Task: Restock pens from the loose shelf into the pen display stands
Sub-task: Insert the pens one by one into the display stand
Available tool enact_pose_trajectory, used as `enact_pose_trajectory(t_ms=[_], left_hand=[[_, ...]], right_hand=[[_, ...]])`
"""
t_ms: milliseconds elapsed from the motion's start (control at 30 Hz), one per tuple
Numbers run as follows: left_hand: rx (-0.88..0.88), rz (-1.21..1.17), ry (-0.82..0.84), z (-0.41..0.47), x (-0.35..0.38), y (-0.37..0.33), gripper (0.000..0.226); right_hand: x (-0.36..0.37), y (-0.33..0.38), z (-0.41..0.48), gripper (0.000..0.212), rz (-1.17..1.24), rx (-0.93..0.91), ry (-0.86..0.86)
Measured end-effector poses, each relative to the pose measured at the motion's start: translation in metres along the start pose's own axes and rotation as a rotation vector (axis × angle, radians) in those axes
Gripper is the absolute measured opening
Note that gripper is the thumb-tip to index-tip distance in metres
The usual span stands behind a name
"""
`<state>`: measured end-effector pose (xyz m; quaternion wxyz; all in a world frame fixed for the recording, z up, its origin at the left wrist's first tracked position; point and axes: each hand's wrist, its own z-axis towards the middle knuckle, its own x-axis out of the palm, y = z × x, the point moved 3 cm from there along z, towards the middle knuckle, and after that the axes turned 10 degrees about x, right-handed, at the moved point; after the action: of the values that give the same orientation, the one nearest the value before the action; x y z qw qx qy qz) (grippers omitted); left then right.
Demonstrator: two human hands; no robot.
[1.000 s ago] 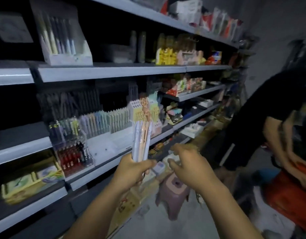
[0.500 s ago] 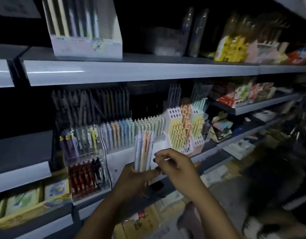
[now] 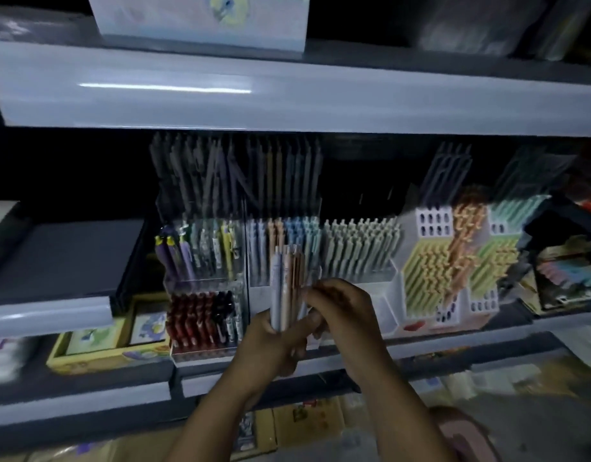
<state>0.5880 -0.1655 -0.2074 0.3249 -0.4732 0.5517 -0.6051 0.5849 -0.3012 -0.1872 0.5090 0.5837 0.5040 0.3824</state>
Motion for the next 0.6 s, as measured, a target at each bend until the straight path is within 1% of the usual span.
enact_pose_trajectory(t_ms=[67,133,233,300,367,433,533,600], left_hand=[[0.012,-0.016,-0.05,0.001,0.001,0.004,0.031],[0.025,-0.047,-0.098,0.002,0.001,0.008,0.031],[0.051,-0.092,-0.152,0.002,0.0,0.016,0.037],[0.056,-0.091,-0.198,0.002,-0.001,0.022,0.043],[0.059,-0.079,-0.237,0.003,-0.003,0.027,0.047],[0.061,-0.085,-0.273,0.004,-0.009,0.033,0.048],[0.087,-0.135,-0.306,0.001,-0.025,0.04,0.045],[0.099,-0.127,-0.293,0.0,-0.038,0.043,0.046]], right_hand=[[0.001,-0.007,0.011,0.013,0.038,0.031,0.063],[0.003,-0.012,0.019,0.014,0.104,0.056,0.168],[0.002,-0.017,0.028,0.02,0.213,0.092,0.302],[0.002,-0.019,0.034,0.022,0.229,0.084,0.335],[0.004,-0.022,0.039,0.023,0.224,0.068,0.326],[0.007,-0.024,0.044,0.02,0.229,0.061,0.271],[0.009,-0.025,0.051,0.012,0.284,0.062,0.118],[0.009,-0.024,0.055,0.01,0.283,0.006,0.026]])
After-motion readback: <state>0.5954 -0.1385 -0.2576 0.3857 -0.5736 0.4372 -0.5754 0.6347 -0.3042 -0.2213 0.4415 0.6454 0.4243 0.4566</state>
